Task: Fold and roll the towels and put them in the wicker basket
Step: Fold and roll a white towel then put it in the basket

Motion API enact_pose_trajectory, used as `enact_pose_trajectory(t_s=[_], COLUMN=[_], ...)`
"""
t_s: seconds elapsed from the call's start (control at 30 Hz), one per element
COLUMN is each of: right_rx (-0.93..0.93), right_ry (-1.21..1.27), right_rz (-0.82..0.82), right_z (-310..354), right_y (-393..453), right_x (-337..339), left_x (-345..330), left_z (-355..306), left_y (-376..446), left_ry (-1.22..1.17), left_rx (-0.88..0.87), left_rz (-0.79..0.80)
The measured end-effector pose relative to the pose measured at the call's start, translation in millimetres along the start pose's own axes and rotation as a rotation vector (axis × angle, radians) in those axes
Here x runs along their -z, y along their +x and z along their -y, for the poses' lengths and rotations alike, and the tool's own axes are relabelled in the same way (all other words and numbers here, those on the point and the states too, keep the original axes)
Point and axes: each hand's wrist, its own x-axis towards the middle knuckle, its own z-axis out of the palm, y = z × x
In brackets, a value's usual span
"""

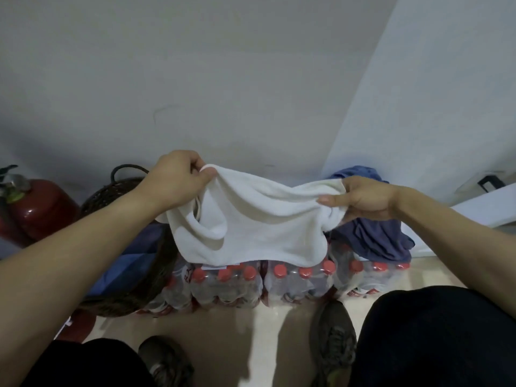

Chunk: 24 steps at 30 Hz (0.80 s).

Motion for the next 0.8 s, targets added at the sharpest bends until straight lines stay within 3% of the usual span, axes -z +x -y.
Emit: enact_pose_trajectory(t_s=[0.1, 0.2, 0.37, 0.57, 0.7, 0.8], right_rx=[0.16, 0.281, 0.407, 0.466, 0.548, 0.501], right_ry=[0.206, 0.249, 0.385, 0.331, 0.198, 0.035], right_rz=[0.012, 0.045, -0.1, -0.178, -0.365, -0.244], right_z=[24, 49, 77, 86, 82, 75], right_y=[-7, -14, -19, -18, -11, -5], right_x=[-18, -46, -89, -109, -109, -109], left_x=[-8, -16, -17, -27, -16, -11], left_z=[-11, -30, -59, -60, -53, -55], left_y=[-3, -10, -27, -27, -28, -33], left_ry=[-0.037, -0.183, -0.526, -0.376, -0.464, -0.675], left_rx=[-0.05, -0.101, -0.183, -0.31, -0.305, -0.216], left_rz=[0.011, 0.051, 0.422, 0.186, 0.23, 0.348])
